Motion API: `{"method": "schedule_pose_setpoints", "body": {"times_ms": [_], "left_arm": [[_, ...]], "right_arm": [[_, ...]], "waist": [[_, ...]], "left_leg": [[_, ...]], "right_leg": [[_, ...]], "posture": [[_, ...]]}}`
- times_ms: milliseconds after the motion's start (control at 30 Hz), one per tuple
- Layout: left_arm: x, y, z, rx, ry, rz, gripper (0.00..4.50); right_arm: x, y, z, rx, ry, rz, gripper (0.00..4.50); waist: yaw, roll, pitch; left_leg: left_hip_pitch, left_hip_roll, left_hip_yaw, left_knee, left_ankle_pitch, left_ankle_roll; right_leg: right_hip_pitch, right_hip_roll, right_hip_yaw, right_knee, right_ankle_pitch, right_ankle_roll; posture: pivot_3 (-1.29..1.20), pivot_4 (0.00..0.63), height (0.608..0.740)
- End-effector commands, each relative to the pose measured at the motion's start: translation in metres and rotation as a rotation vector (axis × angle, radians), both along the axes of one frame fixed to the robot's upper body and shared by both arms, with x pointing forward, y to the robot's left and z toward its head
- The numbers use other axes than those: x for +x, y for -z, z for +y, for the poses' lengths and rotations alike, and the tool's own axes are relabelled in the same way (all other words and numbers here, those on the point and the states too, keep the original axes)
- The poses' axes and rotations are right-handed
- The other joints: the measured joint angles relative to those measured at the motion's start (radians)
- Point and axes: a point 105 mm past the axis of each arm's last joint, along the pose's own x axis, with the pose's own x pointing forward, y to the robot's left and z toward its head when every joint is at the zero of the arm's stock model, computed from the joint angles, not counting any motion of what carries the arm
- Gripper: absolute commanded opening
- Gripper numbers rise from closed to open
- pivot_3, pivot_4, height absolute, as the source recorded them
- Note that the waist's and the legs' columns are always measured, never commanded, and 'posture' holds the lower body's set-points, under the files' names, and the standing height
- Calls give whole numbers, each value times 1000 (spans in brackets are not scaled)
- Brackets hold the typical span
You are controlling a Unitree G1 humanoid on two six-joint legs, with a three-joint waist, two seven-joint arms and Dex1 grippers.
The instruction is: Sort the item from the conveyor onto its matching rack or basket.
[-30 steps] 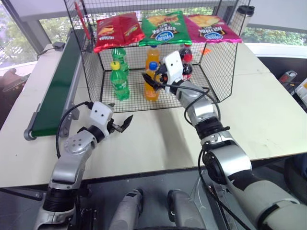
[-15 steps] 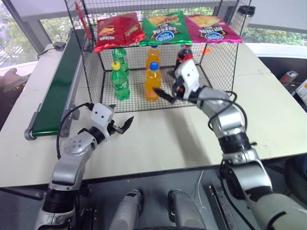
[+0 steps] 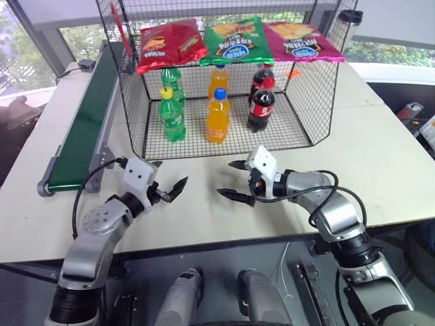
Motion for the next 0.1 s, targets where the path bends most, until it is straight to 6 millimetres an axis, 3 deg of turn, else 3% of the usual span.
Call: {"method": "schedule_pose_setpoints", "body": {"times_ms": [33, 100], "left_arm": [[-6, -8, -4, -4, 22, -34, 4500], [-7, -7, -6, -2, 34, -37, 4500]], "right_arm": [[4, -5, -4, 20, 32, -26, 4466], [5, -2, -6, 17, 48, -23, 4466]], "waist": [[0, 0, 0], [0, 0, 0]], "left_leg": [[0, 0, 0, 0, 0, 0], [0, 0, 0, 0, 0, 0]], "right_leg": [[0, 0, 0, 0, 0, 0], [0, 0, 0, 0, 0, 0]], "posture": [[0, 150, 739], [0, 150, 739]]}}
